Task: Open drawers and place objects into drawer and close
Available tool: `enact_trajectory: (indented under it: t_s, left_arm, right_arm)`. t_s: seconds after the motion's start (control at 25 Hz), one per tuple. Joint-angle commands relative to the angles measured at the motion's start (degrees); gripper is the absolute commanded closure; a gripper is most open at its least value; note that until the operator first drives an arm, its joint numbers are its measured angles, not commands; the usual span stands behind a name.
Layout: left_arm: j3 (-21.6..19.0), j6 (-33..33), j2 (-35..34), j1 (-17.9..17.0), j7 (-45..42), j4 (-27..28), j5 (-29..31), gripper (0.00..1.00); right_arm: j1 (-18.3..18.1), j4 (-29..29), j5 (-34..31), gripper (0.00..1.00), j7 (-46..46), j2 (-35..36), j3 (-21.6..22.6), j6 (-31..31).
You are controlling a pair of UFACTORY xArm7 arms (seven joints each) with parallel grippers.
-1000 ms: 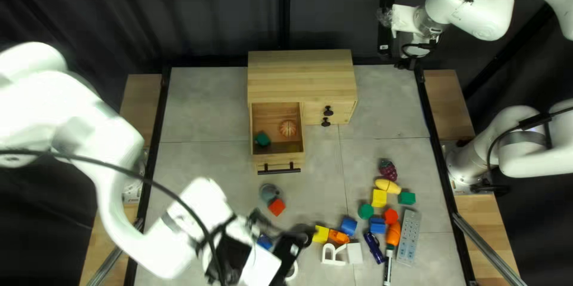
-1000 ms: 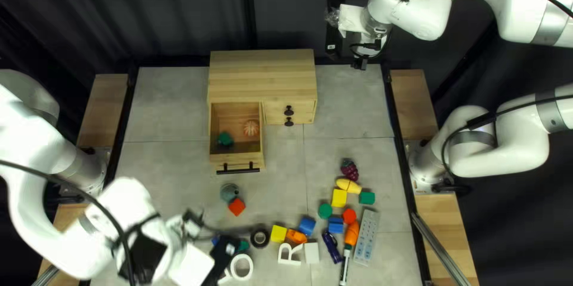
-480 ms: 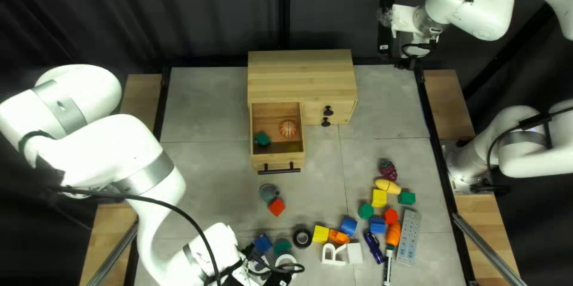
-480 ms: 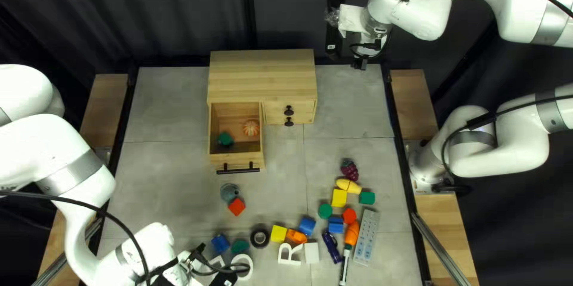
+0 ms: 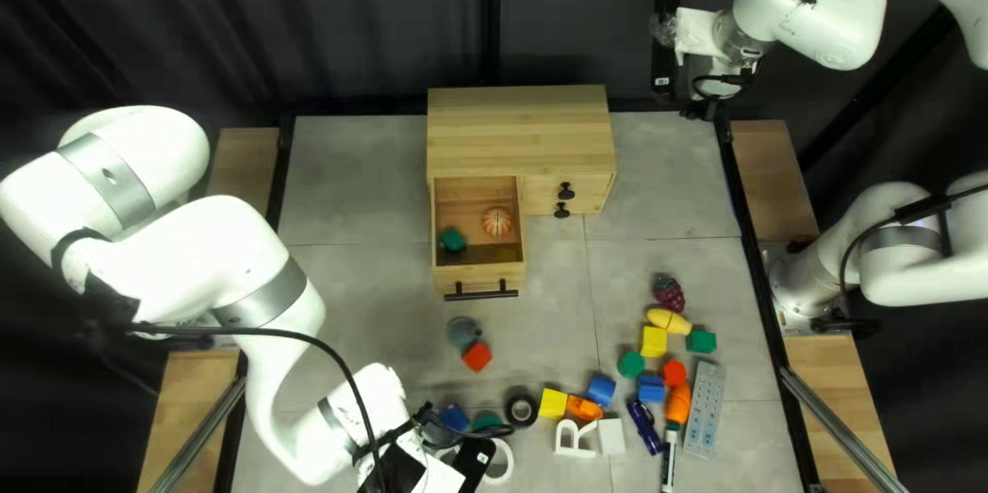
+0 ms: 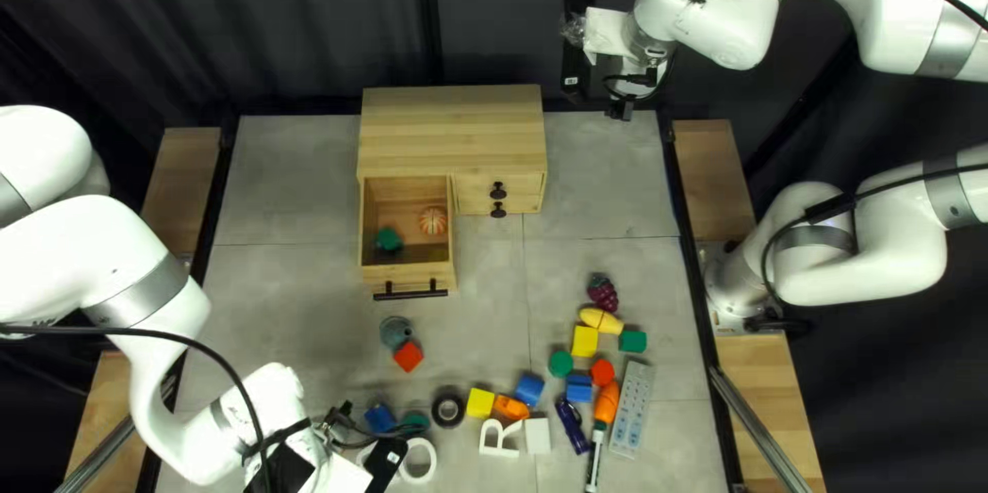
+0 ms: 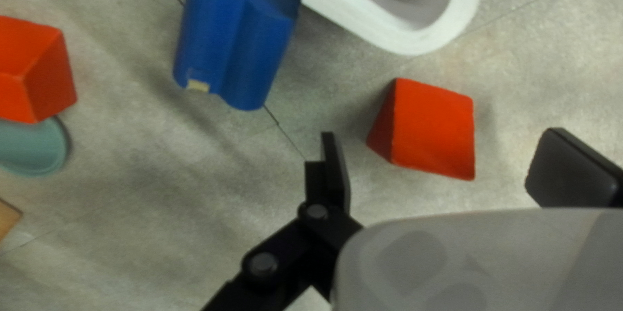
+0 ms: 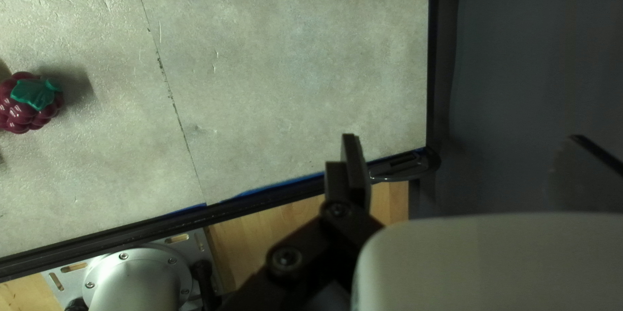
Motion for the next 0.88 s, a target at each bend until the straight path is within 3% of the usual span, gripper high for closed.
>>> enact_trajectory:
  t_s: [0.04,0.28,0.44,0.52,0.68,0.88]
  left_arm:
    - [-0.2,1.4,-0.9,-0.1,0.2,0.7,0.0,1.00]
    - [-0.6,6.1,-12.5,4.9,7.6,-0.7,-5.7,1.00]
    - [4.8,13.1,-26.7,9.2,19.5,-0.6,-10.9,1.00]
    - [7.8,15.8,-30.1,11.0,24.0,0.8,-11.1,1.00]
    - [12.1,16.5,-31.1,14.4,29.5,2.8,-9.4,1.00]
    - [15.5,13.9,-26.1,18.1,31.8,6.1,-5.2,1.00]
  right_arm:
    - [0.0,0.0,0.0,0.00,0.0,0.0,0.0,0.0]
    - [0.0,0.0,0.0,0.00,0.0,0.0,0.0,0.0]
    - [0.0,0.0,0.0,0.00,0.0,0.0,0.0,0.0]
    - [0.0,0.0,0.0,0.00,0.0,0.0,0.0,0.0]
    - [0.0,0.0,0.0,0.00,0.0,0.0,0.0,0.0]
    - [0.0,0.0,0.0,0.00,0.0,0.0,0.0,0.0]
